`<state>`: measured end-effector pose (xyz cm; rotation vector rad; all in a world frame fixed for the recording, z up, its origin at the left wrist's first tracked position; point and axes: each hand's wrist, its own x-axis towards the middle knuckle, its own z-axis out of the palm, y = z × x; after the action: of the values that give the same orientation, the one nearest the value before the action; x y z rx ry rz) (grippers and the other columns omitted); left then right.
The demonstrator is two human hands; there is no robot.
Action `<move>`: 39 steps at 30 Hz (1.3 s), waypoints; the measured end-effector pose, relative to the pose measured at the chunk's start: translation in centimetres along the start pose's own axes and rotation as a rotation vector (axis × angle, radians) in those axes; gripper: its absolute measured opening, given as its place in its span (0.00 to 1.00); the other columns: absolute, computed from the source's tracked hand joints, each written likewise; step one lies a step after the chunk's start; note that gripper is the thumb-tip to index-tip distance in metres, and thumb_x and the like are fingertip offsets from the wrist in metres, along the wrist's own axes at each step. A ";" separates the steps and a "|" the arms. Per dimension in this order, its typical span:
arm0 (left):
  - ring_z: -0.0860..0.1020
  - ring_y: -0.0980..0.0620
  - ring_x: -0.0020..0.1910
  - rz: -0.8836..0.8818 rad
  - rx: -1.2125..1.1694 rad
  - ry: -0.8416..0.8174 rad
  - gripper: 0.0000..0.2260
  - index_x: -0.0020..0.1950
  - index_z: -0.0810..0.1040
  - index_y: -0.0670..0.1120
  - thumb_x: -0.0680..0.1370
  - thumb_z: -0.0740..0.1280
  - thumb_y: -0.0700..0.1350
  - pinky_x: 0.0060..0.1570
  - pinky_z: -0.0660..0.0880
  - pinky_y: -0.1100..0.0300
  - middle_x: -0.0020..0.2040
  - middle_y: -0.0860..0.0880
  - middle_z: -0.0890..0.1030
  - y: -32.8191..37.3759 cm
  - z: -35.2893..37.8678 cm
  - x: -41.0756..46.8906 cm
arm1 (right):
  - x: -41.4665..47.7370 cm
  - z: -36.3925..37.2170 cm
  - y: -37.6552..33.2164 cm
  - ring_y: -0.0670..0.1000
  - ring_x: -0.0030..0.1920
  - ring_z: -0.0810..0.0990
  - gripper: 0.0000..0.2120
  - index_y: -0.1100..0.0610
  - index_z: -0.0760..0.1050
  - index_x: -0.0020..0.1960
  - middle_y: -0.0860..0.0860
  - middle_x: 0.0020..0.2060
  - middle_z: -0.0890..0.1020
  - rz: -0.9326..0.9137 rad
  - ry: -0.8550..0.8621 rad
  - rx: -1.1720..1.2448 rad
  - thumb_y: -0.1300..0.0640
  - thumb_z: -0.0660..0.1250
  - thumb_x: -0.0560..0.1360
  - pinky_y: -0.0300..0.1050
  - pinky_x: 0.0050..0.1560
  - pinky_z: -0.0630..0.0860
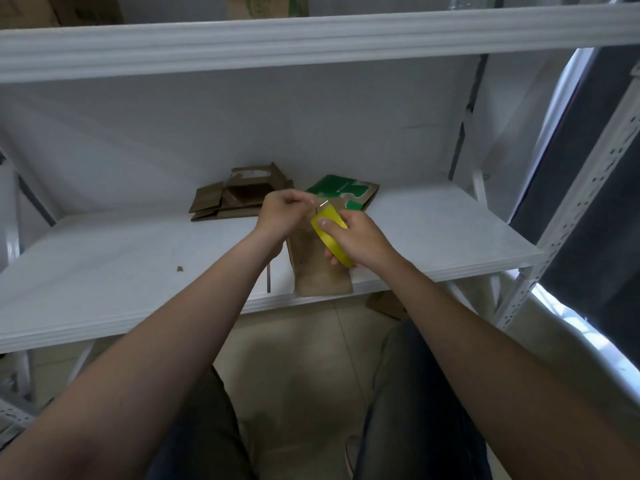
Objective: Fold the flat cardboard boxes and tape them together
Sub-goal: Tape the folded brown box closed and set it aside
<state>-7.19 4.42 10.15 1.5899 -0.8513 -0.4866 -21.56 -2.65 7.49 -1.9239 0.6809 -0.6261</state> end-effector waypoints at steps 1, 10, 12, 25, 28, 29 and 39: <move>0.80 0.57 0.41 -0.001 0.016 0.005 0.01 0.49 0.83 0.44 0.79 0.71 0.40 0.34 0.72 0.73 0.44 0.52 0.83 -0.1 0.0 0.2 | 0.2 -0.2 0.3 0.55 0.33 0.86 0.11 0.52 0.77 0.50 0.56 0.35 0.85 0.000 -0.002 -0.039 0.46 0.63 0.82 0.48 0.38 0.82; 0.80 0.63 0.33 -0.060 -0.134 0.162 0.11 0.52 0.86 0.41 0.75 0.76 0.47 0.31 0.71 0.73 0.39 0.51 0.84 -1.9 -0.6 3.0 | 1.9 -3.3 1.3 0.47 0.30 0.79 0.12 0.53 0.78 0.38 0.48 0.28 0.80 -0.147 -0.018 -0.070 0.49 0.71 0.78 0.42 0.33 0.73; 0.80 0.63 0.35 -0.123 -0.219 0.206 0.09 0.50 0.86 0.43 0.76 0.76 0.48 0.33 0.73 0.71 0.39 0.53 0.84 -2.2 -1.0 3.2 | 2.7 -4.5 2.3 0.46 0.30 0.73 0.18 0.56 0.77 0.35 0.47 0.27 0.75 -0.198 0.030 -0.122 0.44 0.72 0.75 0.44 0.34 0.68; 0.82 0.55 0.50 -0.284 -0.579 0.571 0.03 0.46 0.85 0.51 0.78 0.73 0.49 0.60 0.79 0.54 0.48 0.50 0.86 -8.0 1.9 0.2 | 5.0 -8.8 4.5 0.51 0.40 0.72 0.24 0.50 0.74 0.32 0.46 0.29 0.76 -0.245 0.270 -0.856 0.31 0.68 0.73 0.49 0.50 0.56; 0.83 0.55 0.50 -0.299 -0.607 0.597 0.05 0.51 0.86 0.47 0.78 0.73 0.48 0.55 0.80 0.58 0.49 0.51 0.85 -8.7 2.4 0.6 | 5.7 -8.6 4.8 0.50 0.40 0.71 0.24 0.48 0.71 0.31 0.44 0.28 0.72 -0.247 0.255 -0.905 0.30 0.68 0.73 0.50 0.50 0.56; 0.83 0.55 0.50 -0.297 -0.609 0.604 0.08 0.54 0.86 0.45 0.78 0.73 0.47 0.52 0.80 0.60 0.49 0.50 0.86 -9.0 2.6 0.7 | 6.0 -8.5 5.0 0.50 0.39 0.72 0.25 0.48 0.71 0.31 0.44 0.27 0.72 -0.244 0.255 -0.921 0.30 0.67 0.73 0.50 0.50 0.56; 0.85 0.51 0.47 -0.303 -0.566 0.611 0.05 0.45 0.87 0.49 0.78 0.73 0.47 0.50 0.82 0.60 0.43 0.51 0.87 -12.1 3.4 3.4 | 9.3 -7.7 7.8 0.51 0.37 0.74 0.29 0.52 0.77 0.33 0.47 0.29 0.75 -0.226 0.223 -1.047 0.28 0.61 0.75 0.50 0.50 0.56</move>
<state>-4.40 -0.04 -1.74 1.2241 0.0053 -0.3738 -21.64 -16.79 4.86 -2.9536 1.0727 -0.6952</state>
